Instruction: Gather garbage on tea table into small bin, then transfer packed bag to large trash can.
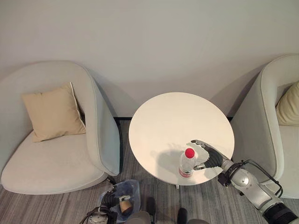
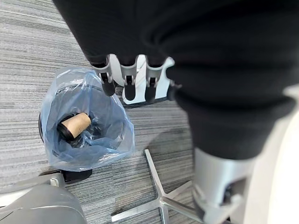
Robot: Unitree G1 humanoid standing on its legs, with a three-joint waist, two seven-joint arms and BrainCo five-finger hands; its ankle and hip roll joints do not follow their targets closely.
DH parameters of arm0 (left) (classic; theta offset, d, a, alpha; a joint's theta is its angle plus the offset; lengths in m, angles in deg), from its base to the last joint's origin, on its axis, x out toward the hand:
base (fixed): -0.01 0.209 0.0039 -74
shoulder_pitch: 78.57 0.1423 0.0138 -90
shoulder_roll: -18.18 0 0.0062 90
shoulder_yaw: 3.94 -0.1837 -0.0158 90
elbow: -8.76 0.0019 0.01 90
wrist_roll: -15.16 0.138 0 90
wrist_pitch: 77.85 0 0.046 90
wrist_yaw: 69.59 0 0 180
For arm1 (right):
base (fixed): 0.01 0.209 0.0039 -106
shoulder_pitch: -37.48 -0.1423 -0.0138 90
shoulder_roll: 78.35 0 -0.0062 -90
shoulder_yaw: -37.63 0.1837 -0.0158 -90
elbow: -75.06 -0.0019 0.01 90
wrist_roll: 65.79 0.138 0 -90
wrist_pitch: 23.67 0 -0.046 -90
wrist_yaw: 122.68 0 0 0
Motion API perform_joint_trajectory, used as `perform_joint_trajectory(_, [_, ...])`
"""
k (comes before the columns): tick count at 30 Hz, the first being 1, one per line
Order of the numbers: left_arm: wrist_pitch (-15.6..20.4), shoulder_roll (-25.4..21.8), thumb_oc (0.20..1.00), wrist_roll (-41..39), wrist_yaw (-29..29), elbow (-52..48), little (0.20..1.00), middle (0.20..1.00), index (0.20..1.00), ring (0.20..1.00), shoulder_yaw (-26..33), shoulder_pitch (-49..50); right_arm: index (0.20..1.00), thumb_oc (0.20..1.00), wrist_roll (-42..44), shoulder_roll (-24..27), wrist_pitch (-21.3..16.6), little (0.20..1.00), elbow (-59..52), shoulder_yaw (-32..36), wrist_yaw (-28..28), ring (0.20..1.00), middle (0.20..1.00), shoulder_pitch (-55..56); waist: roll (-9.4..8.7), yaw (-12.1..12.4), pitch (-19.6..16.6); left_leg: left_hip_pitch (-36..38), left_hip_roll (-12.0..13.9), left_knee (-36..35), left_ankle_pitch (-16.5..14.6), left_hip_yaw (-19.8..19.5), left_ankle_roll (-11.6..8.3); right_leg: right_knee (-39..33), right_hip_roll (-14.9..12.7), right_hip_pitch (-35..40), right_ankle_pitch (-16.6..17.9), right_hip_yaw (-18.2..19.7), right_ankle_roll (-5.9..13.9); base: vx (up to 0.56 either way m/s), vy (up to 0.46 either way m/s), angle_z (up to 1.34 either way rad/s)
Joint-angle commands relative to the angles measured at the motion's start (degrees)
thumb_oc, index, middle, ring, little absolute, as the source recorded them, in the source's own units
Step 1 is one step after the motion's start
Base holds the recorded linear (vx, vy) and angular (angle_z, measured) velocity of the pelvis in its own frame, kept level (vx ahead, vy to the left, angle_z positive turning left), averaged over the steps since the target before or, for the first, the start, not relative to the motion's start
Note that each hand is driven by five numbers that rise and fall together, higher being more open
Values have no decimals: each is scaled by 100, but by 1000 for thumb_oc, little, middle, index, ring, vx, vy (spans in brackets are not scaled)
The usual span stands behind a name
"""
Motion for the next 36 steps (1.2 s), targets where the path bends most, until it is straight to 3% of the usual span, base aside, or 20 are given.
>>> perform_joint_trajectory(1, [181,-63,1000,222,33,112,1000,1000,1000,1000,-234,-261,1000,1000,-185,-94,-195,1000,-139,-318,-62,1000,1000,-217,-176,23,-191,-609,122,303,55,-126,-249,112,122,125,-1064,128,80,-2,10,6])
perform_joint_trajectory(13, [169,-23,1000,267,15,68,1000,1000,1000,1000,-372,-230,1000,1000,-83,-683,-107,1000,267,-724,-126,1000,1000,-418,-58,118,-50,-682,65,314,98,-273,-263,127,146,107,-1101,11,56,3,11,8])
perform_joint_trajectory(14, [165,-15,1000,259,8,49,1000,1000,1000,1000,-385,-212,304,304,-28,-774,-103,304,327,-696,-186,304,304,-409,-45,126,-38,-691,63,316,103,-282,-265,129,150,97,-1102,-5,55,-3,12,6])
perform_joint_trajectory(15, [162,-10,1000,250,6,48,1000,1000,1000,1000,-396,-192,200,200,38,-871,-102,200,390,-653,-242,200,200,-389,-34,135,-32,-703,61,315,111,-294,-268,132,152,84,-1101,-26,57,-12,17,9])
perform_joint_trajectory(20, [143,22,1000,206,-35,17,1000,1000,1000,1000,-335,-63,200,200,259,-1067,-138,200,260,-305,-480,200,200,-276,32,169,-29,-750,46,304,157,-337,-284,128,153,82,-1120,-105,54,5,10,16])
perform_joint_trajectory(27, [118,13,1000,158,-96,26,1000,1000,1000,1000,-225,4,200,200,326,-883,-295,200,-742,361,-788,200,200,-79,34,168,-139,-790,27,373,271,-411,-384,223,165,159,-1195,-170,-19,-21,-30,12])
perform_joint_trajectory(32, [147,60,1000,82,-145,-21,1000,1000,1000,1000,-284,-108,200,200,320,-926,-343,200,-823,517,-1016,200,200,-118,20,232,-59,-1092,-100,675,310,-382,-444,188,112,116,-1089,-288,-15,-103,-17,31])
perform_joint_trajectory(33, [155,87,1000,113,-128,-138,1000,1000,1000,1000,-326,-110,200,200,240,-927,-321,200,-813,540,-1112,200,200,-177,-109,202,-45,-1022,-164,1093,-250,-85,-221,164,-124,-52,-901,-423,73,-307,33,45])
perform_joint_trajectory(34, [143,87,1000,150,-121,-187,1000,1000,1000,1000,-338,-85,200,200,179,-936,-303,200,-780,566,-1188,200,200,-230,-179,137,-89,-806,-121,1369,-707,32,-163,142,-258,-201,-792,-518,122,-352,106,52])
perform_joint_trajectory(35, [123,111,1000,152,-129,-205,1000,1000,1000,1000,-316,-79,200,200,153,-954,-253,200,-705,608,-1214,200,200,-251,-199,22,-172,-375,107,1474,-1100,291,-161,131,-365,-333,-758,-677,158,-196,97,38])
perform_joint_trajectory(36, [122,111,1000,152,-130,-206,1000,1000,1000,1000,-315,-81,200,200,153,-954,-253,200,-704,609,-1214,200,200,-254,-204,15,-182,-391,98,1459,-1075,285,-156,131,-373,-352,-747,-685,160,-108,106,57])
